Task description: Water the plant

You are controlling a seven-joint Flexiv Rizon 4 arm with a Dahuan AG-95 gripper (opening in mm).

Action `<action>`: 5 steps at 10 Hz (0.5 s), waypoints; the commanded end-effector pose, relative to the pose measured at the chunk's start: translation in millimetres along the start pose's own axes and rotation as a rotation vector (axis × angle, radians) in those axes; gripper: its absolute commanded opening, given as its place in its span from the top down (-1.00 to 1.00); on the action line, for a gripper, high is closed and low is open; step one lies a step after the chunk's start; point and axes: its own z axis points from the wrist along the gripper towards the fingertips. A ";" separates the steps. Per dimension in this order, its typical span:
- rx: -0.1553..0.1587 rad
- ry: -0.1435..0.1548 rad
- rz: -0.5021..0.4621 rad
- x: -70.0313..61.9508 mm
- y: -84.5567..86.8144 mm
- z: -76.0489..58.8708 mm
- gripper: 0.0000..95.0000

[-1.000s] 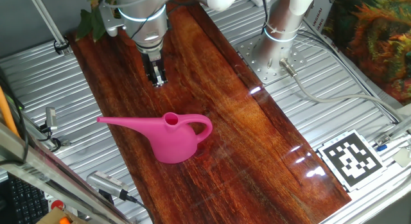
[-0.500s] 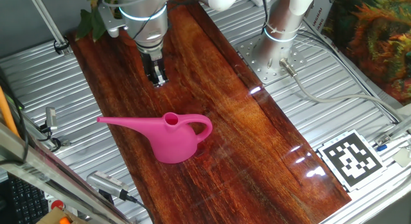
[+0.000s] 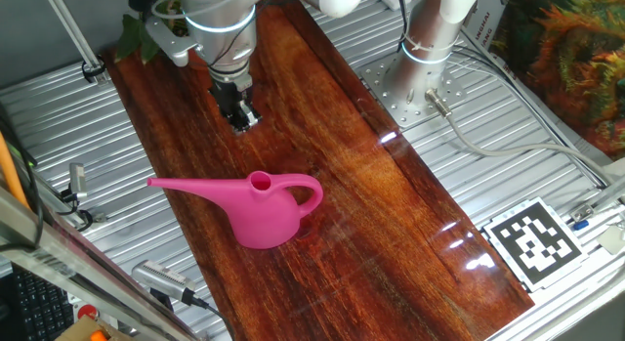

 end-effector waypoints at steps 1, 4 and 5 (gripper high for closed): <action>-0.011 0.005 -0.021 11.6 6.4 -3.1 1.00; -0.020 0.006 0.050 20.2 37.3 -13.7 1.00; -0.013 0.015 0.085 15.1 58.7 -25.5 1.00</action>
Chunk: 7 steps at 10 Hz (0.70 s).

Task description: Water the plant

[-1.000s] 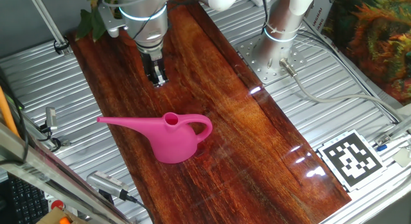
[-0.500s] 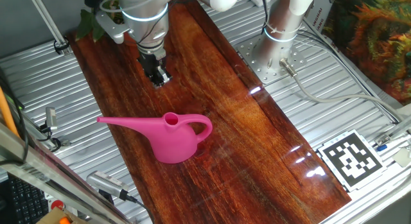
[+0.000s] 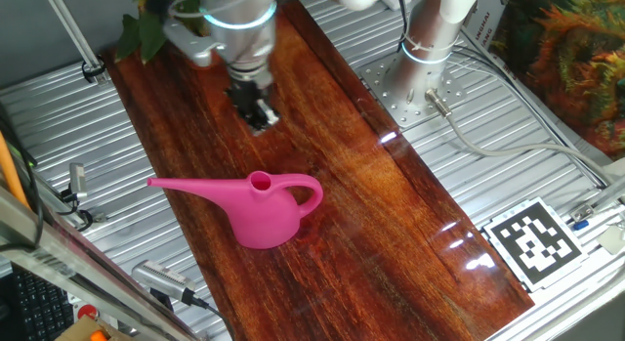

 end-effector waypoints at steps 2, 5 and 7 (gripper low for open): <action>0.005 0.023 0.153 -19.1 52.7 -17.1 1.00; 0.007 0.035 0.271 -39.6 100.7 -21.7 1.00; 0.003 0.035 0.348 -49.1 122.7 -22.8 1.00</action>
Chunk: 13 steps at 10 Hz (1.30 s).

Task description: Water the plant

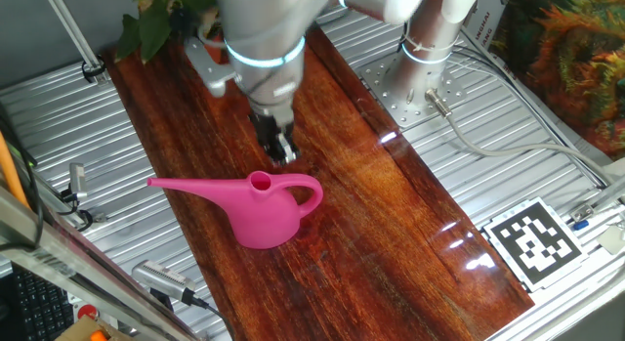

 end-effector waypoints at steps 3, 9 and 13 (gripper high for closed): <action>-0.020 0.006 0.106 -5.1 29.4 -2.0 1.00; -0.009 -0.005 0.074 -5.2 27.7 -0.5 -0.20; -0.005 -0.015 0.029 -7.9 22.6 11.1 -0.60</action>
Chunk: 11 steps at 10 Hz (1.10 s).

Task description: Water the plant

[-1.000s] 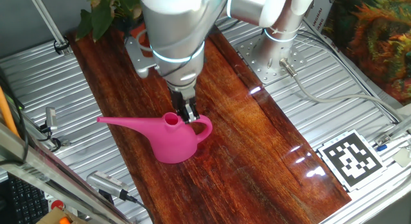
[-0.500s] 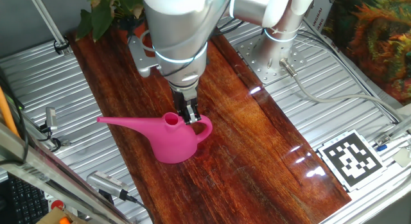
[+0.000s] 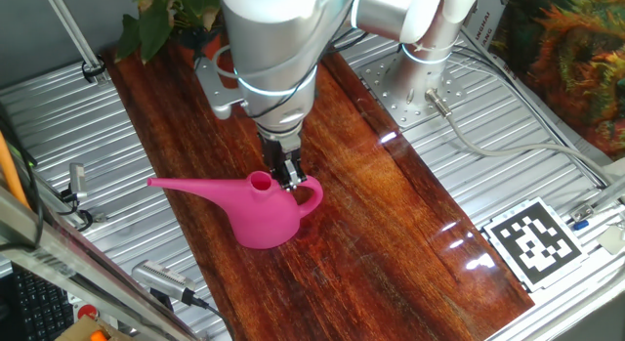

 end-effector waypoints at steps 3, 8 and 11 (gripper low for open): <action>-0.001 -0.001 -0.032 -4.8 2.6 8.4 -0.60; -0.003 0.000 -0.036 -14.3 24.6 16.7 -0.60; -0.001 0.000 -0.050 -14.6 24.1 18.4 -0.60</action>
